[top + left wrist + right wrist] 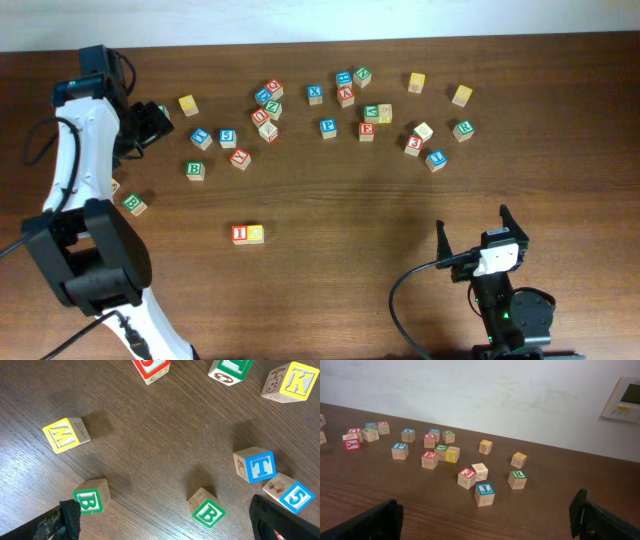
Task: Spell out ICRA
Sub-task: 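Raise the right arm and swing it toward the upper-right blocks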
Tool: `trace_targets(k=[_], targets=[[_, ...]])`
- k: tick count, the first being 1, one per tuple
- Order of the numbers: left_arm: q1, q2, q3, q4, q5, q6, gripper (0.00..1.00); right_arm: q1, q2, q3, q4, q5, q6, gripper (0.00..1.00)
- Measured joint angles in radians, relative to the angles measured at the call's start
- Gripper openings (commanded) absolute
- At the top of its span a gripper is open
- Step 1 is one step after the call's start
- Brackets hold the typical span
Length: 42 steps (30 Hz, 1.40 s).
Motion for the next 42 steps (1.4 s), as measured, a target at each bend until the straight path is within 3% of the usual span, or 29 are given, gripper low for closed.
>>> trace_targets(k=[10,19,25,31,33,36,42], targets=[[0.0,0.0,0.0,0.0,0.0,0.0,0.99,0.0,0.0,0.0,0.011,0.001,0.053,0.98],[0.0,0.0,0.0,0.0,0.0,0.0,0.99,0.0,0.0,0.006,0.114,0.0,0.237,0.98],[0.0,0.0,0.0,-0.001,0.0,0.0,0.99,0.0,0.039,0.15,0.094,0.0,0.29,0.98],[0.0,0.0,0.0,0.0,0.005,0.0,0.99,0.0,0.285,0.426,0.031,-0.016,0.317,0.98],[0.0,0.0,0.0,-0.001,0.003,0.0,0.99,0.0,0.433,0.614,-0.045,-0.035,0.319,0.98],[0.0,0.0,0.0,0.0,0.003,0.0,0.99,0.0,0.631,0.894,-0.242,-0.077,0.321,0.98],[0.0,0.0,0.0,-0.001,0.005,0.0,0.99,0.0,1.011,1.475,-0.812,-0.13,0.322,0.98]])
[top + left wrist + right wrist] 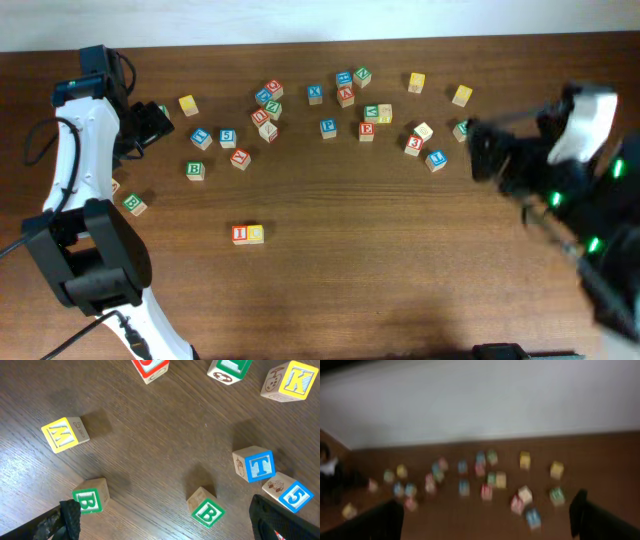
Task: Spell out ICRA
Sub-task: 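Raise the right arm and swing it toward the upper-right blocks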
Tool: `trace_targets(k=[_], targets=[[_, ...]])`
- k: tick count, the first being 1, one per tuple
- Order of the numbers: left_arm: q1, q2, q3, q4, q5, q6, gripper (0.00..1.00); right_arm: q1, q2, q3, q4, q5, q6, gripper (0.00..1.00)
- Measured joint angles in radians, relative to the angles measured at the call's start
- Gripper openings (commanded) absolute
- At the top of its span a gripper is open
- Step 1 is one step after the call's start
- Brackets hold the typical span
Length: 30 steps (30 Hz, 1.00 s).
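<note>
A red block and a yellow block (247, 234) sit side by side near the table's front left, apart from the rest. Many letter blocks (345, 96) are scattered along the far half. My left gripper (150, 125) hovers open at the far left. In its wrist view the gripper (165, 527) spans two green B blocks (206, 511), with a yellow W (64, 435), a blue T (255, 465) and a blue 5 (291, 493) nearby. My right gripper (485, 148) hangs high over the right side, blurred and open (485, 520), holding nothing.
A yellow K block (295, 380) lies at the upper right of the left wrist view. A green block (461, 128) and a blue one (435, 159) lie just left of the right gripper. The white wall (480, 400) borders the table's far edge.
My right arm has moved from low at the front right edge to high over the right side, and its view is now blurred. The left arm and the blocks have not moved.
</note>
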Motion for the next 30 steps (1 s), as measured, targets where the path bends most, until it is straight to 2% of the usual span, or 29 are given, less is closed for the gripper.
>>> trace_targets(k=[3,6,16,30], targets=[[0.0,0.0,0.0,0.001,-0.001,0.0,0.99,0.0,0.172,0.249,-0.199,-0.007,0.0,0.98],[0.0,0.0,0.0,0.0,0.0,0.0,0.99,0.0,0.256,0.325,-0.24,-0.007,-0.001,0.98],[0.0,0.0,0.0,0.001,0.0,0.0,0.99,0.0,0.478,0.331,-0.29,-0.007,0.0,0.98],[0.0,0.0,0.0,0.0,0.0,0.0,0.99,0.0,0.491,0.331,-0.293,-0.007,0.0,0.98]])
